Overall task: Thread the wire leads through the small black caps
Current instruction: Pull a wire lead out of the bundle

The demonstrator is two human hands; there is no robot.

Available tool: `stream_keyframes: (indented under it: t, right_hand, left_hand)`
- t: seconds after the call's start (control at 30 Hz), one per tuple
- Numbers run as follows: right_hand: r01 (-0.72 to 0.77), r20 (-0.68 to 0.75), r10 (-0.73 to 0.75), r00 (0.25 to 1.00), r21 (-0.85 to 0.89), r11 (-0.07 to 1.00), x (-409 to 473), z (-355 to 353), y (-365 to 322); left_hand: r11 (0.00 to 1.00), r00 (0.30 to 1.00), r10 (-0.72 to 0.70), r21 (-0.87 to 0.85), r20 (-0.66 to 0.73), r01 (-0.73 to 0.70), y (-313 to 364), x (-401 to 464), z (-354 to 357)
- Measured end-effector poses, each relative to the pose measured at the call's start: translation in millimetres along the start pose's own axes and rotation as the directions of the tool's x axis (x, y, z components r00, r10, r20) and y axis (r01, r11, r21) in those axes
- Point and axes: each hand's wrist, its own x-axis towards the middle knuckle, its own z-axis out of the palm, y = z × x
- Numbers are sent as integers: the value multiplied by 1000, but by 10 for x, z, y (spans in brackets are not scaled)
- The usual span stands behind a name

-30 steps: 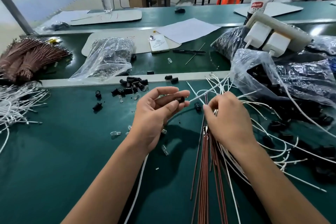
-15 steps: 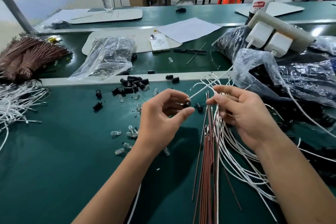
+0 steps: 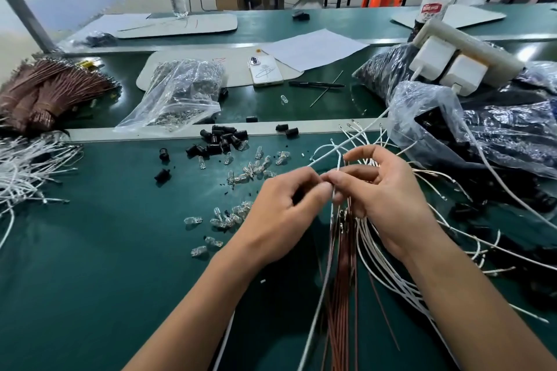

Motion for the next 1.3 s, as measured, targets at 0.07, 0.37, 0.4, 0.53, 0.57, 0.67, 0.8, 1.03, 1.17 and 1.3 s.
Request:
stream_keyframes:
  t: [0.07,0.37,0.4,0.53,0.57,0.67,0.8,1.03,1.17,1.3]
  right_hand:
    - [65,-41,-64,997,40,997,10,-10,-2]
    - [407,-37,-413,910,259,876,-33,-165,-198]
    - [412,-40,-418,908,273,869,-31,-182,-215]
    - [437,-80,-435,897,303,847,-35,-223,-254]
    - [449,-95,-443,892,302,841,-34,-235,-260]
    - [474,-154,-448,881,292,831,-27,-242,-265]
    - [504,-304,-425,853,265,822,11,-286,-256]
    - [493,-392,-423,817,97,864,-7,-229,-128]
    - [180,-23,-179,984,108,978,-73,1,15]
    - [133,87,-142,986,104,986,-86,159,90]
  left_hand:
    - [990,995,51,130,82,-62,21,-13,25]
    - [930,976,207,322,-64,-177,3,38,-200]
    - [926,973,216,336,-88,-175,-13,51,-233]
    - [904,968,202,408,-151,-126,-90,71,-331]
    - [885,963,216,449,-158,-125,-108,72,-340]
    - [843,941,258,527,-217,-109,-127,66,-346]
    - [881,924,287,447,-252,-152,-131,75,-439]
    - [992,936,122,21,-331,-122,-128,104,-406]
    - [986,960,157,-17,-234,-165,-83,89,-246]
    - [959,963,256,145,-80,-243,-77,62,-122]
